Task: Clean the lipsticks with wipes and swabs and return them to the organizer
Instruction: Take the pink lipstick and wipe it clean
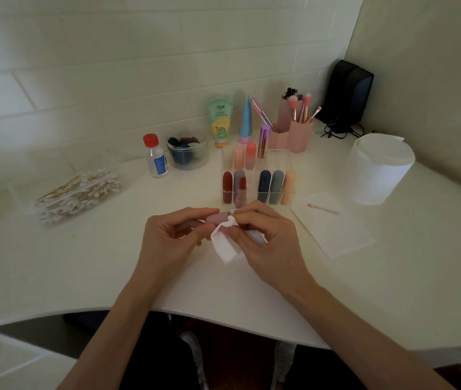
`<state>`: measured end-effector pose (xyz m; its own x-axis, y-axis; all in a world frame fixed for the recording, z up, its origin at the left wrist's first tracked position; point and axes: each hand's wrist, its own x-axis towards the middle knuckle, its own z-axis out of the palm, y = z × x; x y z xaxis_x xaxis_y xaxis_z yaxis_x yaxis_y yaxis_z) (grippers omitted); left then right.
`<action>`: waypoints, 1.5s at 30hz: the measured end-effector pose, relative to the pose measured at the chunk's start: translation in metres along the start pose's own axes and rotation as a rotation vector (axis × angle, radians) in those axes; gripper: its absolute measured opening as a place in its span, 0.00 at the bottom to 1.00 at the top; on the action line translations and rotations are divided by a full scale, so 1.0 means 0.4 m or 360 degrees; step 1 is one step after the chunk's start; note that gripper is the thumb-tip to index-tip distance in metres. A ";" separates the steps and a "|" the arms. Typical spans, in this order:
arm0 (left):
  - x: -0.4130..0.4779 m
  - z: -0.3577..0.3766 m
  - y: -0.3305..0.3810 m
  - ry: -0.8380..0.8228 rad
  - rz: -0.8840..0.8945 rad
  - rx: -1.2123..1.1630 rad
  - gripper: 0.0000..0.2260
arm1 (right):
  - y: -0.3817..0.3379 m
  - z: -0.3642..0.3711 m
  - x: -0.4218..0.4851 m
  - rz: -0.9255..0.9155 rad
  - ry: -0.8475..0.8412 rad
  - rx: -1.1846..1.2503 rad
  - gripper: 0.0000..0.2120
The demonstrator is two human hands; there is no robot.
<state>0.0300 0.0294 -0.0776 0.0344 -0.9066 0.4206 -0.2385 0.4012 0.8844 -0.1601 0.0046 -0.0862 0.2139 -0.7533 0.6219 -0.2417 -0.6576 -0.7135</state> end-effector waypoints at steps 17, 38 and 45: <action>-0.003 -0.002 0.014 0.0276 -0.0063 -0.0068 0.10 | -0.018 -0.085 0.040 0.0756 0.0157 0.0582 0.05; 0.016 -0.003 -0.041 0.0438 -0.0241 0.0697 0.07 | 0.036 -0.140 0.053 0.0544 -0.0272 -0.0315 0.14; 0.018 0.002 -0.053 0.0309 -0.0210 0.0812 0.12 | 0.052 -0.150 0.059 0.0708 0.0022 -0.0371 0.10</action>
<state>0.0347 0.0142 -0.0935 0.2624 -0.8848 0.3850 -0.6579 0.1279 0.7422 -0.2170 -0.0269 -0.0670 0.0299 -0.9598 0.2791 -0.5118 -0.2546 -0.8205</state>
